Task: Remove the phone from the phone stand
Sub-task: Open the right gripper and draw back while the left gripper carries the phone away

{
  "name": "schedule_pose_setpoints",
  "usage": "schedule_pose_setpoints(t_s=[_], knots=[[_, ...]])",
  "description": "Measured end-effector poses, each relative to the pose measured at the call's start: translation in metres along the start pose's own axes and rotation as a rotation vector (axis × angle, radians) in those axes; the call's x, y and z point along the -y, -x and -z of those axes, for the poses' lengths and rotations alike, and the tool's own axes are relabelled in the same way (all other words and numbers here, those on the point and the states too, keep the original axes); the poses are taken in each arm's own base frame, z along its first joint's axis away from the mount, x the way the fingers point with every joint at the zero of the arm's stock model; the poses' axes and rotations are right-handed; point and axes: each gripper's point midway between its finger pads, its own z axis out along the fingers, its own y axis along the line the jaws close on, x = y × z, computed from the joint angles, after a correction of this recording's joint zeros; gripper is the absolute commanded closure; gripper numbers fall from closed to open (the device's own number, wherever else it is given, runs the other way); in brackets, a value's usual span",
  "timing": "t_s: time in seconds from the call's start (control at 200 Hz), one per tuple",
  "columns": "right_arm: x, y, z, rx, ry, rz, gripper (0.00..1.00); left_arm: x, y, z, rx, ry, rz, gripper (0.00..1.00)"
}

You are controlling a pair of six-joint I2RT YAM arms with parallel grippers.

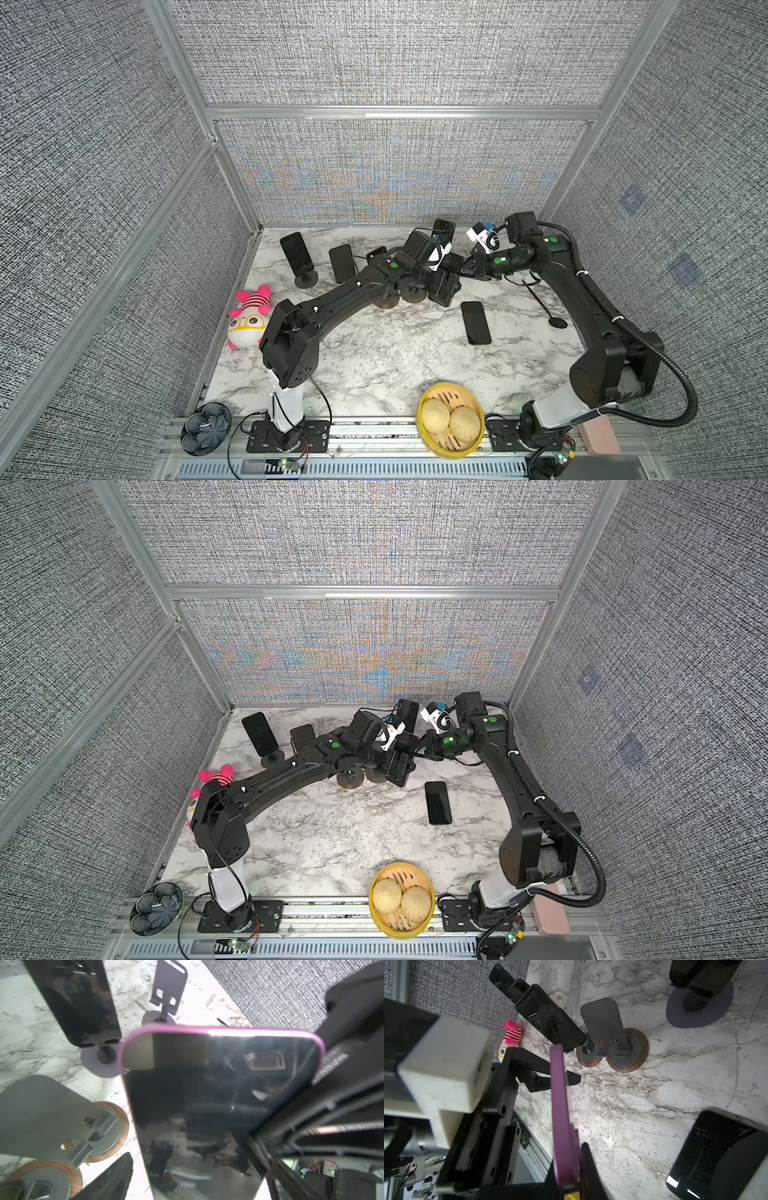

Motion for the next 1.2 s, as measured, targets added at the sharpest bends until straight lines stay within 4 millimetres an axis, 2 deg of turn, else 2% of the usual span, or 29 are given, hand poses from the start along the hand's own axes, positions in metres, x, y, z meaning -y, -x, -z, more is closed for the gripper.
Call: schedule_pose_setpoints(t_s=[0.265,0.465,0.53,0.685,0.76,0.855,0.975,1.07,1.2], knots=[[-0.001,-0.001,-0.002,-0.007,0.006,0.011,1.00,0.000,0.000,-0.002,0.001,-0.003,0.015,0.27],[0.001,0.001,-0.005,-0.007,0.002,0.012,0.99,-0.001,-0.001,-0.006,-0.002,-0.005,0.022,0.37],[0.003,0.001,-0.006,-0.010,0.003,0.008,0.94,-0.001,-0.001,-0.007,-0.004,-0.004,0.028,0.41],[0.007,0.001,-0.009,-0.019,0.019,-0.016,0.72,-0.004,-0.003,-0.009,-0.016,0.013,0.072,0.52],[0.010,0.000,-0.009,-0.019,0.025,-0.033,0.58,-0.010,-0.006,-0.010,-0.025,0.042,0.111,0.56],[0.015,-0.002,-0.008,-0.018,0.027,-0.053,0.48,-0.015,-0.013,-0.012,-0.042,0.074,0.161,0.62],[0.030,-0.007,0.001,0.003,0.003,-0.092,0.46,-0.015,-0.025,-0.019,-0.071,0.117,0.214,0.76],[0.046,-0.014,0.012,0.037,-0.016,-0.133,0.46,-0.015,-0.036,-0.027,-0.100,0.163,0.259,0.81],[0.069,-0.030,0.027,0.090,-0.062,-0.206,0.46,-0.011,-0.047,-0.043,-0.138,0.232,0.312,0.94]])
